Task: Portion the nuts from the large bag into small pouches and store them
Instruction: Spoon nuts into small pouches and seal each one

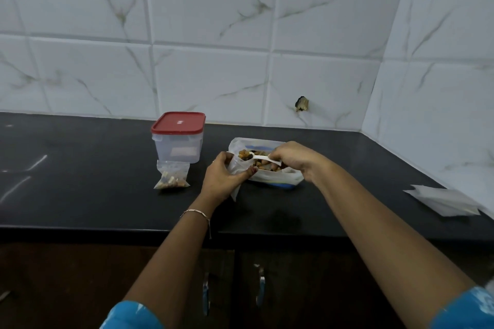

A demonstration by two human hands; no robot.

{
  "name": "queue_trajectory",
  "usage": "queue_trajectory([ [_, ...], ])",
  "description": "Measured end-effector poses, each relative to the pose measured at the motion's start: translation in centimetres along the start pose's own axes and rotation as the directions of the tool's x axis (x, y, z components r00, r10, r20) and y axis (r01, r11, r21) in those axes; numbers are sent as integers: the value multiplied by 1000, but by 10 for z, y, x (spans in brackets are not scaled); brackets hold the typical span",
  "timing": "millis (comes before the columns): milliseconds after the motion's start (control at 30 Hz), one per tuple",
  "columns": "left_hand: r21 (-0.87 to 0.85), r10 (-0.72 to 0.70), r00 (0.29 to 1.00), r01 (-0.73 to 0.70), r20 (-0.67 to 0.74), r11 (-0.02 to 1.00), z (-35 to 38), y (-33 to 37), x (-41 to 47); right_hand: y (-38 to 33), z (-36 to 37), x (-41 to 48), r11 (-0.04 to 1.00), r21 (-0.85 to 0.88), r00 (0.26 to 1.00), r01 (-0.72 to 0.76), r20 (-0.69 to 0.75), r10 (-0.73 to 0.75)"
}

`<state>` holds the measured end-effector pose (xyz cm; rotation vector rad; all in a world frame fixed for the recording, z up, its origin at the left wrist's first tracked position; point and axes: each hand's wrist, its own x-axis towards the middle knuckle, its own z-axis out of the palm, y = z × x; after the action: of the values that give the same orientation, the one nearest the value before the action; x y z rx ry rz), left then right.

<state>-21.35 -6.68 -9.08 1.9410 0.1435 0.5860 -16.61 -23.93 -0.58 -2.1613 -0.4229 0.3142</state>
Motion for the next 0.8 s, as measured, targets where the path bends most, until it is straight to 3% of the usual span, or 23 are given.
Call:
queue_trajectory([
  [100,-10,-7,999,6,-37,1000,1,-1,2,-5,9,3,939,-312,986,145,-37,-165],
  [167,-15,-17,999,16,-42,1000,1,0,3,-7,14,4,776,-597,937,204,-110,-331],
  [233,-21,-29,999,28,-28,999,1,0,3,-9,19,3,649,-717,856,255,-144,-496],
  [333,-22,-34,999,33,-35,999,1,1,3,-8,25,1,567,-754,741,331,-164,-651],
  [467,-76,-33,999,31,-27,997,0,3,1,-4,27,-1,548,-738,643,394,-204,-738],
  [600,-103,-34,998,29,-48,994,-1,5,0,-2,22,-4,547,-718,660,431,-162,-733],
  [800,-102,-47,999,44,-27,994,-1,6,0,1,18,-8,526,-716,623,458,-163,-765],
])
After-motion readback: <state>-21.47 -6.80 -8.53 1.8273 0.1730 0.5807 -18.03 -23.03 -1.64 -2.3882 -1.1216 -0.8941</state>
